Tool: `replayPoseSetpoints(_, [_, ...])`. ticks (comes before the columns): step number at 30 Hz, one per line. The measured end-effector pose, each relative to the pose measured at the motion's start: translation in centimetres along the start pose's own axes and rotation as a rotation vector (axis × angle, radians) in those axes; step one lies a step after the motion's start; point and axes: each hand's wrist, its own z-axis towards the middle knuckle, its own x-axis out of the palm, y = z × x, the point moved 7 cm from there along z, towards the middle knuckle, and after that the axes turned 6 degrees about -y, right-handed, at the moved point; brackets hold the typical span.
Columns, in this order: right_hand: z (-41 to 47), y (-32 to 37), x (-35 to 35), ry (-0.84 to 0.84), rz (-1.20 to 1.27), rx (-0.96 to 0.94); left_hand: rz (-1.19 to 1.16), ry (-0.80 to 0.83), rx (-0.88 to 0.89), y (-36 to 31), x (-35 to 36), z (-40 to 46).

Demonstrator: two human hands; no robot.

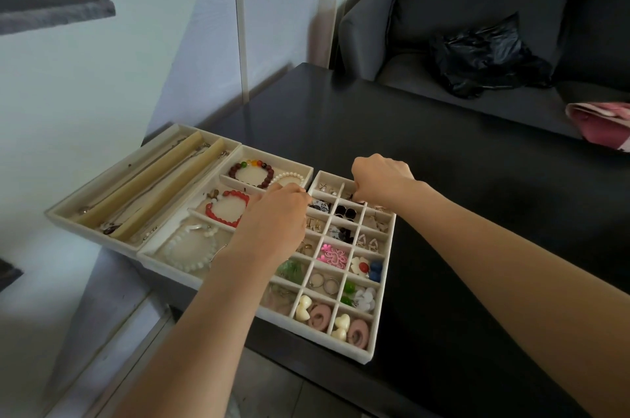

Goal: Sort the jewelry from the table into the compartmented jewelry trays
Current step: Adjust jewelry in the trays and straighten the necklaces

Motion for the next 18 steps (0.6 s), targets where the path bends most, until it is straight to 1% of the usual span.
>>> replayPoseSetpoints(3, [-0.08,0.13,-0.04,-0.009,0.003,0.016,-0.002,0.007,0.002,0.03,0.02,0.02])
replayPoseSetpoints(11, [-0.44,-0.27,0.32,-0.041,0.107,0.060,0.002,0.009,-0.001,0.05,0.02,0.02])
replayPoseSetpoints(14, [-0.58,-0.08,0.13,-0.063,0.094,0.040,-0.003,0.010,0.000,0.05,0.01,-0.01])
replayPoseSetpoints(18, [-0.78,0.20,0.00,-0.079,0.017,0.000,-0.007,0.011,-0.004,0.10,0.01,0.02])
